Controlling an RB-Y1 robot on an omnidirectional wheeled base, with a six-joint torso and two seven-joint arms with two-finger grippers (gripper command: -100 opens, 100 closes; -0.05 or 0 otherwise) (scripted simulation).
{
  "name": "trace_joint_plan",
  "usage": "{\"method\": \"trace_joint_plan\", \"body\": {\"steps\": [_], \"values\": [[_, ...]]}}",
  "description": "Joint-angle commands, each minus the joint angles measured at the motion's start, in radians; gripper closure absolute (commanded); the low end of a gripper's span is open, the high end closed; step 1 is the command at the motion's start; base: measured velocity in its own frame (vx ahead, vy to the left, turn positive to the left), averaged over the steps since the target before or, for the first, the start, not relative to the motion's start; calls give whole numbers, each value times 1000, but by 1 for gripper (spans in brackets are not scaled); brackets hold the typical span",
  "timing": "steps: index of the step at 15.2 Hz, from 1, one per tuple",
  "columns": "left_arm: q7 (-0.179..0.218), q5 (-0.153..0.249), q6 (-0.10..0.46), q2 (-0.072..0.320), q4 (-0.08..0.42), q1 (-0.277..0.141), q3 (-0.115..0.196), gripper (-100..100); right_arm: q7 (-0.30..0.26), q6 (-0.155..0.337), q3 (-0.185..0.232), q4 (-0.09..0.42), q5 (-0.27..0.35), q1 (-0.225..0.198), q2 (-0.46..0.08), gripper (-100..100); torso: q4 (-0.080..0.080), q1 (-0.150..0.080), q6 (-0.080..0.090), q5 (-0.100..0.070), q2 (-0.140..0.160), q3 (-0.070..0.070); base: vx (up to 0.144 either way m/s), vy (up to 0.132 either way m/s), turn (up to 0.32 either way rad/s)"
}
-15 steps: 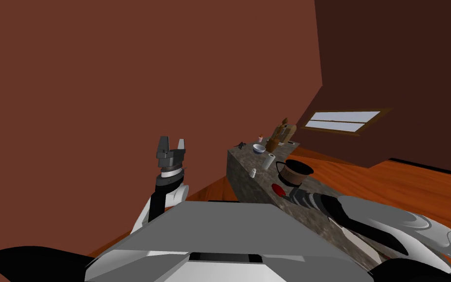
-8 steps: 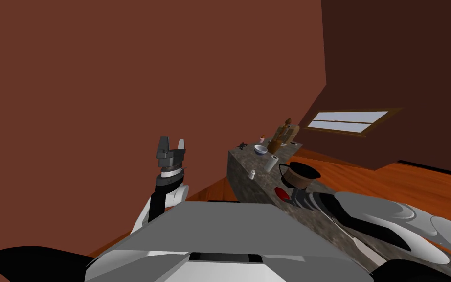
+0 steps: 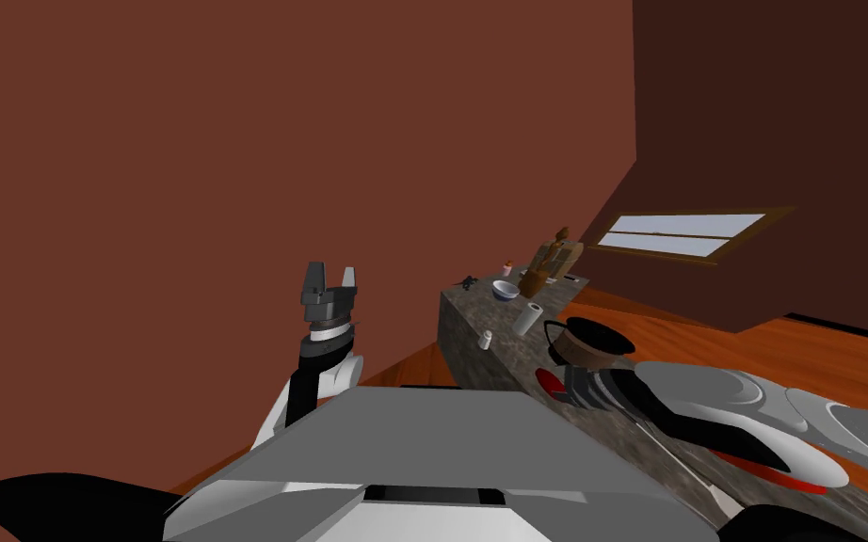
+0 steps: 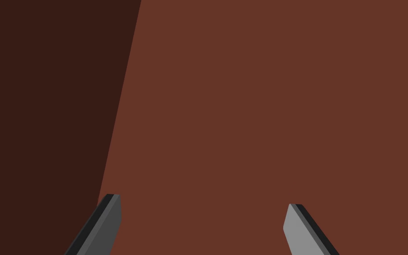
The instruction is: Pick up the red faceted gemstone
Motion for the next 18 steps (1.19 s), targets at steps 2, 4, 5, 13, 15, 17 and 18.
{"method": "trace_joint_plan", "body": {"steps": [2, 4, 5, 13, 15, 17, 18], "values": [[0, 0, 0, 0, 0, 0, 0, 0, -13, -1, 34, -1, 13, -28, -9, -100, 0, 0, 0, 0, 1, 0, 24, -7, 4], [0, 0, 0, 0, 0, 0, 0, 0, -17, -3, 99, -10, 16, -85, -46, -100, 0, 0, 0, 0, 2, 1, 30, -11, 20], [0, 0, 0, 0, 0, 0, 0, 0, -17, -3, 125, -10, 16, -100, -46, -100, 0, -1, 0, 0, 2, 1, 27, -9, 11], [0, 0, 0, 0, 0, 0, 0, 0, -22, -4, 39, -17, 22, 9, -77, -100, 1, 0, 0, 0, 3, 2, 13, -3, 6], [0, 0, 0, 0, 0, 0, 0, 0, -27, -7, 44, -27, 28, 33, -116, -100, 0, -1, 0, 0, 2, 1, 44, -10, 18], [0, 0, 0, 0, 0, 0, 0, 0, -28, -4, 24, -25, 29, 46, -108, -100, 0, -1, 0, 0, 1, 1, 18, -4, 8], [0, 0, 0, 0, 0, 0, 0, 0, -16, 9, 39, -29, 37, 50, -81, -100, 1, 0, 0, 0, 2, 1, 8, 5, 76]]}}
